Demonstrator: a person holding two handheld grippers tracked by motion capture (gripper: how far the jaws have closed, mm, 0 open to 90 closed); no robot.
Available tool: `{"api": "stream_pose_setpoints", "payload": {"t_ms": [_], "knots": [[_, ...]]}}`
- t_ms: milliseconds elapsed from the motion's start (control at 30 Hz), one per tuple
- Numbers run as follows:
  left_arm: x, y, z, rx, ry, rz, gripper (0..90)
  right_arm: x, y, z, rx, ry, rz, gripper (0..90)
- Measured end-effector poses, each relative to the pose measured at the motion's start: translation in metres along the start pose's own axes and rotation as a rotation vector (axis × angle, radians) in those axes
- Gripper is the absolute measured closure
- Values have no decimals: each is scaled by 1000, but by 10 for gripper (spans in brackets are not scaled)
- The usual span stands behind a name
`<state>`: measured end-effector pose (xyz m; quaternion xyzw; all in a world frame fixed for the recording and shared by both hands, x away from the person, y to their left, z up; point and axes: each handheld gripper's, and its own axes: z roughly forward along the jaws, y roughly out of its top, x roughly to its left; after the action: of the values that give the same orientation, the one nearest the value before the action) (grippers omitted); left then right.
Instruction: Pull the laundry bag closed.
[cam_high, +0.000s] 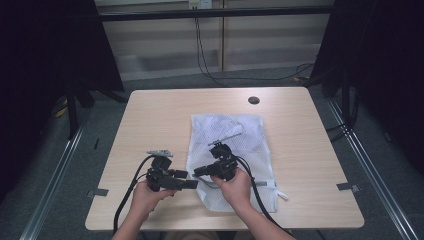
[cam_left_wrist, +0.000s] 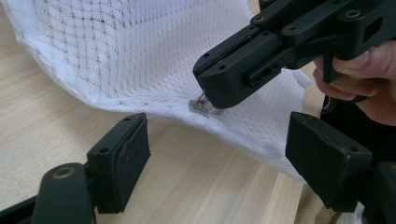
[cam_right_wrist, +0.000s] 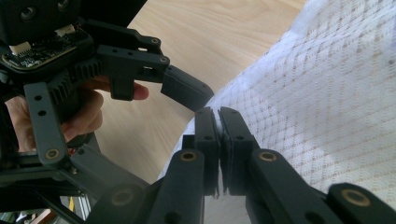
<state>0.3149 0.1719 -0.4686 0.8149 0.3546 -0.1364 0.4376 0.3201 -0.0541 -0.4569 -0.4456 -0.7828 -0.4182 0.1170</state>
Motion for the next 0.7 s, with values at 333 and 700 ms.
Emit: {"api": "stream_pose_setpoints", "payload": {"t_ms": [333, 700], "knots": [[-2, 2, 7, 3, 19, -12, 262, 2, 0, -2, -8, -3, -2, 866], [-7, 3, 14, 14, 50, -6, 403, 3, 2, -8, -31, 0, -10, 865]]}}
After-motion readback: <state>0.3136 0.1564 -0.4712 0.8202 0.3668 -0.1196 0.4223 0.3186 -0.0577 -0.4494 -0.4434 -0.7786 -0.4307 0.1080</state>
